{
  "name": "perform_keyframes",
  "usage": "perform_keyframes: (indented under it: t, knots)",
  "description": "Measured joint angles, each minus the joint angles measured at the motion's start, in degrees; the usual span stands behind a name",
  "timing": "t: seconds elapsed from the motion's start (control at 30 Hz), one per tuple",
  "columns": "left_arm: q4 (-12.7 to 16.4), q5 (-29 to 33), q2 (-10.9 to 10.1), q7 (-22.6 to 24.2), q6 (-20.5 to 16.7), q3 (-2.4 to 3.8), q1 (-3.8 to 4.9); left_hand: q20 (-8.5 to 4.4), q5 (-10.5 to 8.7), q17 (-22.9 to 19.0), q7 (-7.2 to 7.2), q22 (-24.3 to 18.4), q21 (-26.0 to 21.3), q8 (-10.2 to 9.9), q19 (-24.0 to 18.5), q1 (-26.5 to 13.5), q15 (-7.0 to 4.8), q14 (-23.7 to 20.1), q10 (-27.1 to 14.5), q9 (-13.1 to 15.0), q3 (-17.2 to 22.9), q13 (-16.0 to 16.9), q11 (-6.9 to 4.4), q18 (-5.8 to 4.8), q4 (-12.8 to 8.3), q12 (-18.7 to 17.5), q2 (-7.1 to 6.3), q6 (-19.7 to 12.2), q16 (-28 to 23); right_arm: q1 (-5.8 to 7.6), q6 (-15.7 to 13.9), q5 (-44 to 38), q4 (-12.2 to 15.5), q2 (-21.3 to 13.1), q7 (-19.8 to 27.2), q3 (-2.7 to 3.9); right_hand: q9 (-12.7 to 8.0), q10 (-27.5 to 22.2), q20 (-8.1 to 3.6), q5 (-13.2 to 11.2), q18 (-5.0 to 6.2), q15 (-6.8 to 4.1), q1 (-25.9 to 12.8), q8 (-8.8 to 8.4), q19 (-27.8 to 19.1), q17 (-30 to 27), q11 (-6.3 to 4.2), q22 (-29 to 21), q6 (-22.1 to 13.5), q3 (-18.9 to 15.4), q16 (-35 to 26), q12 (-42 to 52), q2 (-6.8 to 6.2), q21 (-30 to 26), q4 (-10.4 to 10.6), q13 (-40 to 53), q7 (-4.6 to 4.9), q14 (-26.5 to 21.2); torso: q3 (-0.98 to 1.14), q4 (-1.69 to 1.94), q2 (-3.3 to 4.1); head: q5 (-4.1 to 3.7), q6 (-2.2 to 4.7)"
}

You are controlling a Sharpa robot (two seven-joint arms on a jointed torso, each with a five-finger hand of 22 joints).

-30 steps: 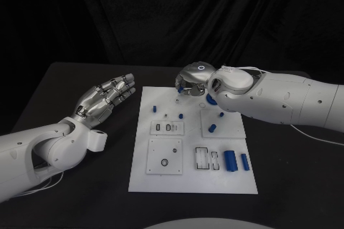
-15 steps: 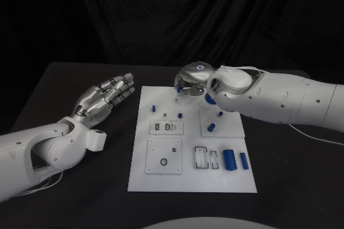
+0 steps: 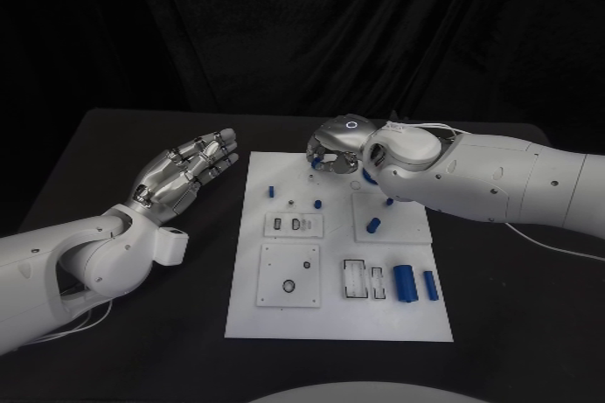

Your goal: Assemble the parts on the task board

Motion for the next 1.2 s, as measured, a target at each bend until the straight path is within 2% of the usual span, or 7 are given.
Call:
perform_keyframes:
  t: [0.17,0.27,0.47,0.7,0.87,1.03,1.2]
  knots:
    - [-0.1,0.0,0.0,0.0,0.1,0.0,0.0,0.0,0.0,0.0,0.0,0.0,0.0,0.0,0.0,0.0,-0.02,0.0,0.0,0.0,0.0,0.0,0.0,0.0,0.0,0.0,0.0,0.0,0.0,-0.07,0.2,0.0,-0.1,0.0,0.0,0.0,0.0,-0.2,-0.01,0.0,0.0,0.14,-0.1,-0.35,0.0,-0.2,0.19,0.0,-0.4,0.0,0.0,-0.3,-0.09,-0.1,0.0,0.0,-0.11,-0.1,-0.01,0.0,0.01,0.06,0.01]
    - [-0.2,0.0,0.0,0.0,0.1,0.0,0.0,0.0,0.0,0.0,0.0,0.0,0.0,0.0,0.0,0.0,-0.02,0.0,0.0,0.0,0.0,0.0,0.0,0.0,0.0,0.0,0.0,0.0,0.0,-0.14,0.5,0.0,-0.2,0.0,0.0,-0.02,-0.3,-2.1,0.39,-0.5,0.0,0.56,-0.5,-1.86,-0.4,-0.5,0.59,0.0,-2.5,0.3,-0.4,-1.6,-0.51,-0.7,0.2,0.0,-0.58,-0.6,-0.01,0.02,0.01,0.06,0.01]
    - [-0.2,0.0,0.0,0.0,0.2,0.0,0.0,0.22,0.0,0.0,0.0,0.0,0.0,0.0,0.2,0.2,-0.02,0.0,0.0,0.0,0.0,0.0,0.0,0.01,0.0,0.0,0.24,0.0,0.0,-0.23,1.6,0.0,-0.3,0.0,-0.3,-0.09,-3.8,-10.3,1.48,-3.8,0.0,1.85,-1.4,-7.76,-3.6,-4.4,1.88,0.0,-12.6,0.9,-2.9,-6.2,-1.42,-4.0,0.7,-0.9,-3.61,-3.2,-0.02,0.01,0.02,0.06,-0.01]
    - [-0.3,0.0,0.0,0.0,0.2,0.0,0.0,0.21,0.0,0.0,0.0,0.0,0.0,0.0,0.2,0.2,-0.03,0.0,0.0,0.0,0.0,0.0,0.0,0.0,0.0,0.0,0.24,0.0,0.0,-0.23,2.4,0.0,-0.5,0.0,-0.8,-0.09,-6.9,-17.4,2.0,-4.4,0.0,2.3,-1.4,-7.95,-5.3,-6.8,2.16,-0.2,-18.5,-1.0,-4.2,-8.2,-1.42,-6.4,-0.3,-0.7,-5.38,-5.1,-0.01,0.01,0.02,0.12,0.11]
    - [-0.2,0.0,-0.2,0.0,0.3,0.0,0.0,0.21,0.0,0.0,0.0,0.0,0.0,0.0,0.2,0.2,-0.03,0.0,0.0,0.0,0.0,0.0,0.0,0.01,0.0,0.0,0.24,0.0,0.0,-0.19,1.7,0.0,0.0,-0.8,-0.8,0.01,-10.8,-20.8,2.0,-4.4,0.0,2.29,-1.4,-8.46,-5.7,-7.4,2.08,-0.3,-25.4,-2.3,-4.6,-8.7,-1.42,-7.2,-1.2,-0.7,-6.52,-5.5,-0.01,0.01,0.02,0.29,0.25]
    - [0.0,0.0,-0.6,0.0,0.3,0.0,0.0,0.21,0.0,0.0,0.0,0.0,0.0,0.0,0.2,0.2,-0.03,0.0,0.0,0.0,0.0,0.0,0.0,0.01,0.0,0.0,0.24,0.0,0.0,0.93,0.5,0.0,2.4,-3.0,-0.8,0.03,-11.1,-20.9,2.0,-4.4,0.0,2.29,-1.5,-8.44,-5.7,-6.9,2.02,-0.1,-25.2,-2.7,-4.6,-8.5,-1.26,-7.2,-1.2,-0.6,-6.6,-5.5,-0.01,0.01,0.02,0.32,0.44]
    - [0.4,0.0,-1.2,0.0,0.2,0.0,0.0,0.21,0.0,0.0,0.0,0.0,0.0,0.0,0.2,0.2,-0.03,0.0,0.0,0.0,0.0,0.0,0.0,0.01,0.0,0.0,0.23,0.0,0.0,4.2,-0.8,0.0,7.8,-8.3,-1.0,0.18,-9.7,-16.3,1.82,-4.4,0.0,1.98,-1.5,-6.65,-5.1,-6.4,1.71,0.0,-17.5,-3.3,-4.2,-5.1,-0.39,-7.0,-1.2,0.5,-4.93,-5.2,0.01,-0.02,-0.03,0.36,0.54]
